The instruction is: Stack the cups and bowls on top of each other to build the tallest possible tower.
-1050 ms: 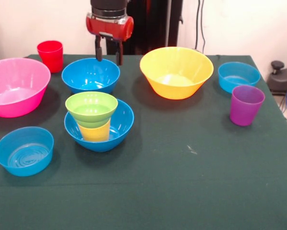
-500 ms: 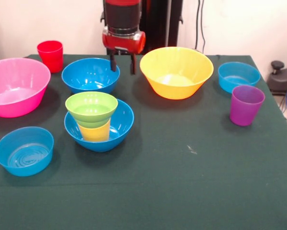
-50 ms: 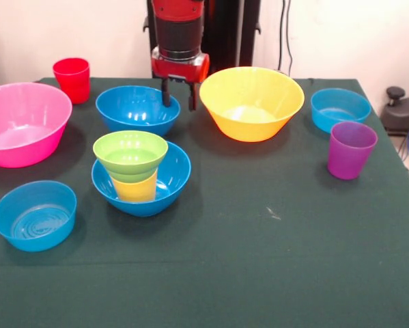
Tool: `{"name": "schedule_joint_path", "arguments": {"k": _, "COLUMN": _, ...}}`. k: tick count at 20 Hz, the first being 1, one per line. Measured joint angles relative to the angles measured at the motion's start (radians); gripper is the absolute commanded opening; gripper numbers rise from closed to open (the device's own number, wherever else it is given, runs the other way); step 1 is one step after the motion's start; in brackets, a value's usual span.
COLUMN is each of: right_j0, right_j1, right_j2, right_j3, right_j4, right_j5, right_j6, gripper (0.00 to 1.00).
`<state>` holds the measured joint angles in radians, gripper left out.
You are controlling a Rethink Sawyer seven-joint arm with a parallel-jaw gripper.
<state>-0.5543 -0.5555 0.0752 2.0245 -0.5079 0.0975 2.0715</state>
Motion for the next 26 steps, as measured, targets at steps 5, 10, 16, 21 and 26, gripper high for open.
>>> {"name": "schedule_joint_path", "arguments": {"k": 5, "right_j0": -0.023, "right_j1": -0.001, "right_j2": -0.004, "right_j3": 0.000, "right_j4": -0.004, "right_j5": 0.000, "right_j6": 0.000, "gripper": 1.00}}
{"name": "schedule_joint_path", "arguments": {"k": 10, "right_j0": -0.032, "right_j1": -0.005, "right_j2": -0.006, "right_j3": 0.000, "right_j4": -0.004, "right_j5": 0.000, "right_j6": 0.000, "gripper": 1.00}}
{"name": "schedule_joint_path", "arguments": {"k": 16, "right_j0": -0.017, "right_j1": 0.008, "right_j2": -0.018, "right_j3": -0.008, "right_j4": -0.004, "right_j5": -0.002, "right_j6": 0.000, "gripper": 1.00}}
{"name": "schedule_joint_path", "arguments": {"k": 21, "right_j0": 0.002, "right_j1": 0.026, "right_j2": -0.034, "right_j3": -0.015, "right_j4": -0.007, "right_j5": -0.009, "right_j6": 0.000, "gripper": 1.00}}
{"name": "schedule_joint_path", "arguments": {"k": 26, "right_j0": 0.007, "right_j1": 0.022, "right_j2": -0.063, "right_j3": -0.010, "right_j4": -0.028, "right_j5": -0.050, "right_j6": 0.000, "gripper": 1.00}}
